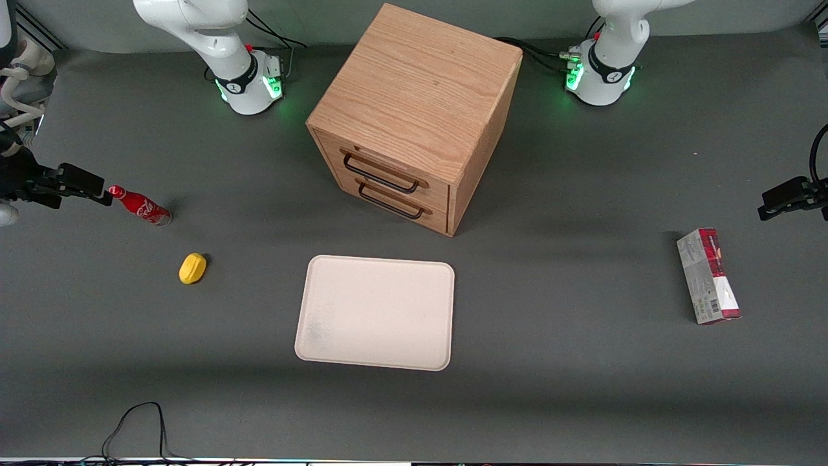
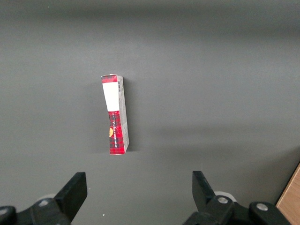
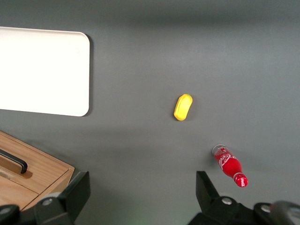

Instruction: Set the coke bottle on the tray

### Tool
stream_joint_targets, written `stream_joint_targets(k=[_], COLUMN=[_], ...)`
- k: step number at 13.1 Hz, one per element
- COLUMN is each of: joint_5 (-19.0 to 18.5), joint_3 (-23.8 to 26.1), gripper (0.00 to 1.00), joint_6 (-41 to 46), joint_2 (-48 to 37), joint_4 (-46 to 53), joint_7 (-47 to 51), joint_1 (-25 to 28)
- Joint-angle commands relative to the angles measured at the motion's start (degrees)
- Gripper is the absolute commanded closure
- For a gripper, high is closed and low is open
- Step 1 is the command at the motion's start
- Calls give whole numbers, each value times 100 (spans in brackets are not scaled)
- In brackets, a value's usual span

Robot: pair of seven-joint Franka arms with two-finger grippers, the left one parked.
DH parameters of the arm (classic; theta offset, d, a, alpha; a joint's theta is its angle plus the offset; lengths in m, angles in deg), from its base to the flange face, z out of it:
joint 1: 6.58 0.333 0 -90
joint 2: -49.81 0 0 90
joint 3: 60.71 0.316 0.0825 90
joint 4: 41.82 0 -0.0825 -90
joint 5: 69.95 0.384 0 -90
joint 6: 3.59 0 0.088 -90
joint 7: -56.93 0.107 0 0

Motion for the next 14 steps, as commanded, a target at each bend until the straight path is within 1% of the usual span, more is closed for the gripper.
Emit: stream_joint_targets(k=[1, 5, 8, 12, 14], joint_5=[35, 9, 26, 26, 26], joint_3=[-69, -77, -77, -77, -95], gripper=[0, 0, 0, 0, 0], joint_6=[75, 145, 145, 163, 512], joint_2=[-13, -13, 153, 75, 31], joint_4=[66, 75, 321, 339, 347], joint_7=[-51, -24, 2, 11, -6], joint_1=[76, 85, 59, 50, 33])
